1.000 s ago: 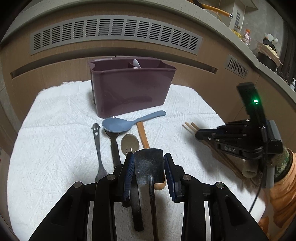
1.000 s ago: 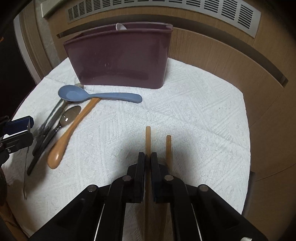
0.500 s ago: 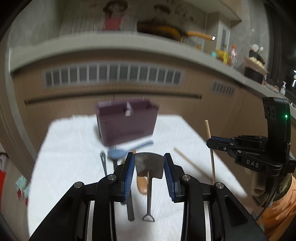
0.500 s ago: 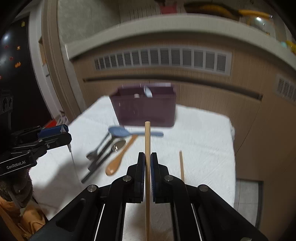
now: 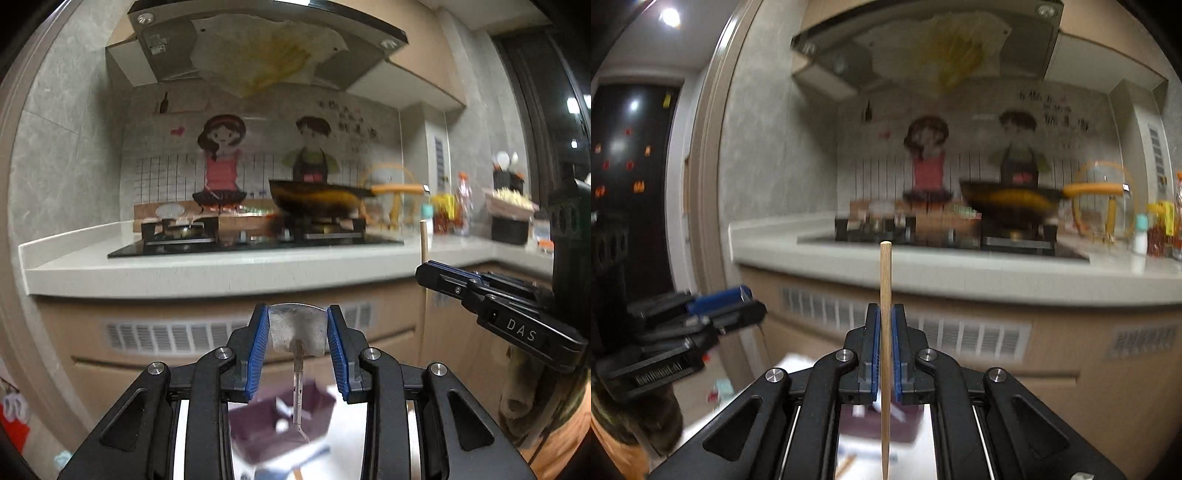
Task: Organize utensils
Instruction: 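Raise chopsticks and scoop over the holder, lower them in, open both tools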
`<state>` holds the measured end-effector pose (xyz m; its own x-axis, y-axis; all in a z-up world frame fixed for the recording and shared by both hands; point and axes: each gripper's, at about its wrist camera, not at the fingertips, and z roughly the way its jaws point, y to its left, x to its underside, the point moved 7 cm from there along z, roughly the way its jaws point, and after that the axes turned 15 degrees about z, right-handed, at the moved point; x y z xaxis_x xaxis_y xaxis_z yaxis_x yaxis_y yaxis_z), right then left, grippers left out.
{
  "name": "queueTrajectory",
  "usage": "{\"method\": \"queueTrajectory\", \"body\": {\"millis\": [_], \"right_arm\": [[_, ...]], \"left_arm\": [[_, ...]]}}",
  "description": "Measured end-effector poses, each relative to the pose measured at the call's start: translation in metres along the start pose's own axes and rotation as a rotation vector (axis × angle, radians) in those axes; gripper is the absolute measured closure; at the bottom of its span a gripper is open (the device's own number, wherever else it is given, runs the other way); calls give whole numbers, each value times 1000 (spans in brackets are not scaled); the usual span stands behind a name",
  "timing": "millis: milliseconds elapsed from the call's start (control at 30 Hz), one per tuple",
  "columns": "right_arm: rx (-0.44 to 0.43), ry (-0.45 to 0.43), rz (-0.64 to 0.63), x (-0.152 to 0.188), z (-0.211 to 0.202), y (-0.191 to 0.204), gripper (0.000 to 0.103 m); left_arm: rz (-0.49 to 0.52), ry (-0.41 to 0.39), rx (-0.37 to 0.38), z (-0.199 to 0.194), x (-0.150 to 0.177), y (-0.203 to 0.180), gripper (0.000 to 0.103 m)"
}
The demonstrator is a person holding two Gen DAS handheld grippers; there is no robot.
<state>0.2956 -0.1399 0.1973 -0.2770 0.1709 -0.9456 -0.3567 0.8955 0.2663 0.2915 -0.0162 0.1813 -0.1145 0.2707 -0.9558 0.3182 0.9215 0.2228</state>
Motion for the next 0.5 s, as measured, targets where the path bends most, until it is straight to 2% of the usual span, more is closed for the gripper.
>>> {"method": "queueTrajectory", "body": {"millis": [100, 200, 333, 400, 500], "right_arm": [[-27, -42, 13, -17, 25, -2, 97], [-36, -36, 20, -13, 62, -8, 97], [-15, -4, 26, 5, 106, -20, 97], [12, 1, 25, 19, 129, -28, 97], [50, 55, 27, 48, 165, -40, 97]], "left_arm": [[-15, -29, -27, 31, -2, 19, 70], [-33, -29, -47, 64, 13, 34, 70], [-54, 33, -50, 107, 48, 46, 70], [-71, 73, -47, 128, 70, 52, 70], [-110, 144, -29, 151, 109, 58, 70]]}}
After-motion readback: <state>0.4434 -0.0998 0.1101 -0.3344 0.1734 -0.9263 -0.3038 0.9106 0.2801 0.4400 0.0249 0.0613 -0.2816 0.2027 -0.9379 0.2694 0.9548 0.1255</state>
